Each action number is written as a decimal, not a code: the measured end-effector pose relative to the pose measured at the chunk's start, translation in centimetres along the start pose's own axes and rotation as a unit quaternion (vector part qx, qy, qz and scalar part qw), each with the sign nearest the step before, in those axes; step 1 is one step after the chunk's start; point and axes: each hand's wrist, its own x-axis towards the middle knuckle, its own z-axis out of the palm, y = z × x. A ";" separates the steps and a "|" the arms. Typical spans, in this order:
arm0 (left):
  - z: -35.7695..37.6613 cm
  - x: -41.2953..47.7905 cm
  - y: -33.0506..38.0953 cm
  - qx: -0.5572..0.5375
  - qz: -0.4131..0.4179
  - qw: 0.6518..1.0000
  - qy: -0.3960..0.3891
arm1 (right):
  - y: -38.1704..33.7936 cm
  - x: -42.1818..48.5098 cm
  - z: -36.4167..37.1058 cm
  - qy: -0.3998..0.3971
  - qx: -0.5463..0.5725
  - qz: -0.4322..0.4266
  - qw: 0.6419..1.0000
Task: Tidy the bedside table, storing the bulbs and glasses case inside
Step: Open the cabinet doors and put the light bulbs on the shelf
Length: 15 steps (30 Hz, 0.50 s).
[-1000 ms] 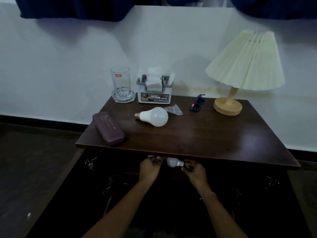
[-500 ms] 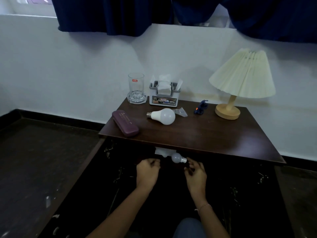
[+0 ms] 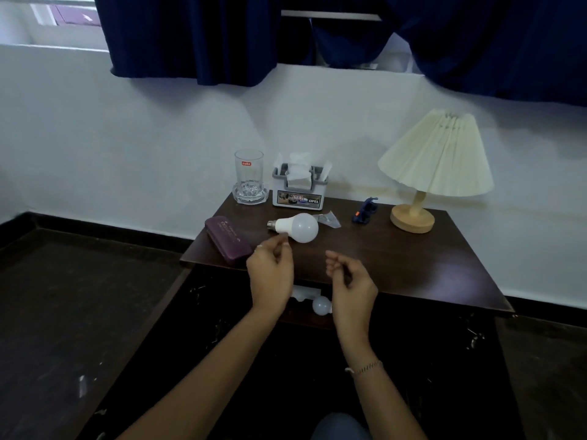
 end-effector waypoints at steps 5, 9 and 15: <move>1.5 4.4 0.4 0.040 -0.045 0.995 -0.078 | -0.4 4.1 2.6 -0.024 -0.083 0.007 0.996; 2.8 6.7 -0.1 0.098 -0.084 0.980 -0.149 | 0.1 5.7 4.5 -0.077 -0.127 0.028 0.989; 3.5 8.2 -1.4 0.100 -0.155 0.975 -0.125 | 0.9 7.0 5.5 -0.130 -0.163 0.032 0.977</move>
